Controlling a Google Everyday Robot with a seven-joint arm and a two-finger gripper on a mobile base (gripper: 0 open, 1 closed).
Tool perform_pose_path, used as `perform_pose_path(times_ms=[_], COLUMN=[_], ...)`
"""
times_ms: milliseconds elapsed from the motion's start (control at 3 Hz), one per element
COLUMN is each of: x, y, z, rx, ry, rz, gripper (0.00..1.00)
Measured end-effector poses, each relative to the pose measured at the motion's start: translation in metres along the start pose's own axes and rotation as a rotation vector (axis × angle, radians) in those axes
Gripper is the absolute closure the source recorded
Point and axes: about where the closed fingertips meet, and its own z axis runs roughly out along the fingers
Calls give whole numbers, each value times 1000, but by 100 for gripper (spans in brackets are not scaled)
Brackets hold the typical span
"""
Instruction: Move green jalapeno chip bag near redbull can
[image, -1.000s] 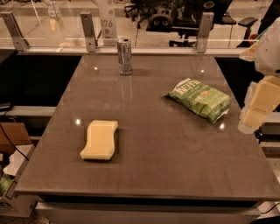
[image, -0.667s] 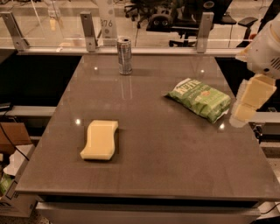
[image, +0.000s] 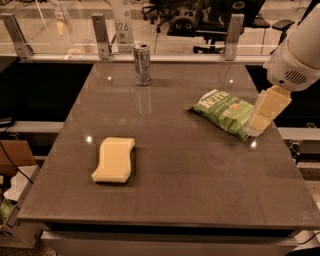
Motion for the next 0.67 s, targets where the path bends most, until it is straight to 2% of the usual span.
perform_pose_path(times_ms=[667], x=[10], y=[-22], z=[55], rx=[-21], ry=[22], rz=[104], gripper=[0])
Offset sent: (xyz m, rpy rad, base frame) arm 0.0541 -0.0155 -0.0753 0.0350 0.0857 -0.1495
